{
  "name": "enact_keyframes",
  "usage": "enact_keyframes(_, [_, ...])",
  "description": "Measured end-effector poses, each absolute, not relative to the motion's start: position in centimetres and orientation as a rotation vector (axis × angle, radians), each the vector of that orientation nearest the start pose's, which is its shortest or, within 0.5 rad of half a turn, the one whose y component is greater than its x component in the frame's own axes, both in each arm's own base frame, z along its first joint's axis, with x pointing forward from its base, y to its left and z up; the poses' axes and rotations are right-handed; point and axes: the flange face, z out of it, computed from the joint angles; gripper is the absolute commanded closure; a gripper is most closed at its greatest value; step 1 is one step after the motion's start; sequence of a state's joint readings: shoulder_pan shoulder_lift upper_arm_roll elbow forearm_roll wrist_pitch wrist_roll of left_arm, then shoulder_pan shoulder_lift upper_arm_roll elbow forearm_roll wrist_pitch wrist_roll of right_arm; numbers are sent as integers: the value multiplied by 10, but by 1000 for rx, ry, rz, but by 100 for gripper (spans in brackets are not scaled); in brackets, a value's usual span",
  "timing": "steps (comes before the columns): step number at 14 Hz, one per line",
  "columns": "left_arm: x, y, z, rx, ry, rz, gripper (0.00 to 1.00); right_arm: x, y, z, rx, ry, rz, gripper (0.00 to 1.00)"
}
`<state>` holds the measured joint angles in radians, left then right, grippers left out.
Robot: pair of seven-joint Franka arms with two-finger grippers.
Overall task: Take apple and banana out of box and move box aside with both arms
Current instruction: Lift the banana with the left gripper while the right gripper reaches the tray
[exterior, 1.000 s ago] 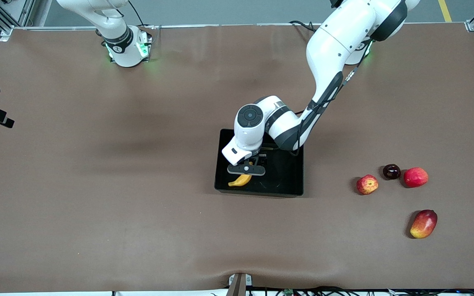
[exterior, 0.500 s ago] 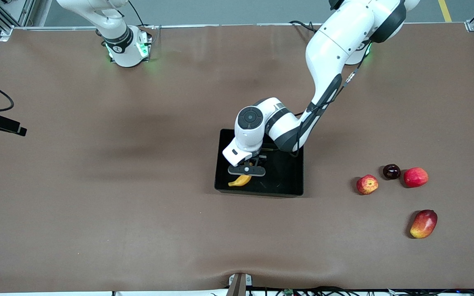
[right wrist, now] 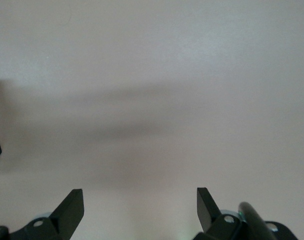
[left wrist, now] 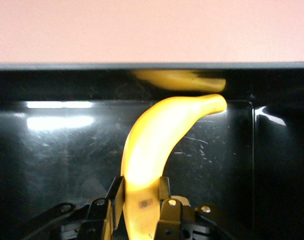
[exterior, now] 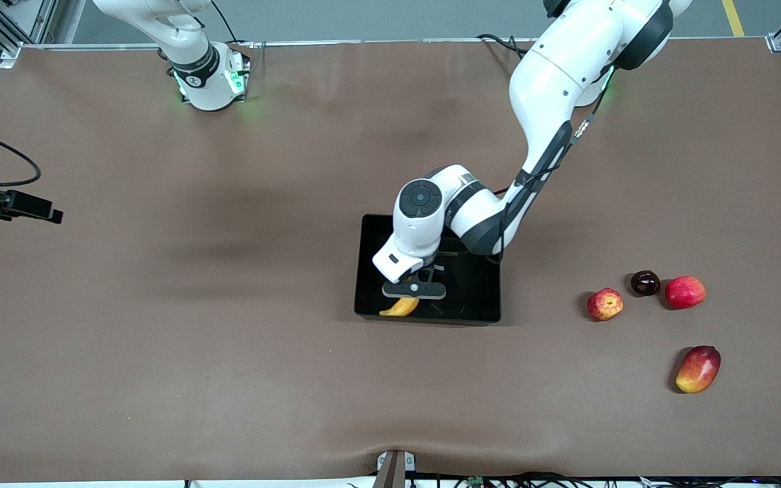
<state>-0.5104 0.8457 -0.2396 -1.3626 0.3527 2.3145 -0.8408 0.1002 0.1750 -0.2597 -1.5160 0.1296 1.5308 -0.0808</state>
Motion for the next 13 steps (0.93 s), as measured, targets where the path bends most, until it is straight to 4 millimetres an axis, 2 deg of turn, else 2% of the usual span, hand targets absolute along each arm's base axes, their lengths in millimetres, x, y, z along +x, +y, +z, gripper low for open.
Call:
enact_keyframes(2, [588,-471,253,-3160,53,-305,100,596,-47,538,-3020,76,263,0])
enact_keyframes(5, [602,-456,301,-3159,13,-376,100,607,4,507,-3018,-39,339,0])
enact_keyframes(7, [613,-433,339,-3133,8,-393,100,614,29,492,-2997,-83,354,0])
enact_keyframes(10, [622,-400,389,-3087,24,-391,100,621,51,486,-2915,-93,334,0])
enact_keyframes(13, [643,-346,412,-3057,63,-341,100,632,102,479,-2893,-117,230,0])
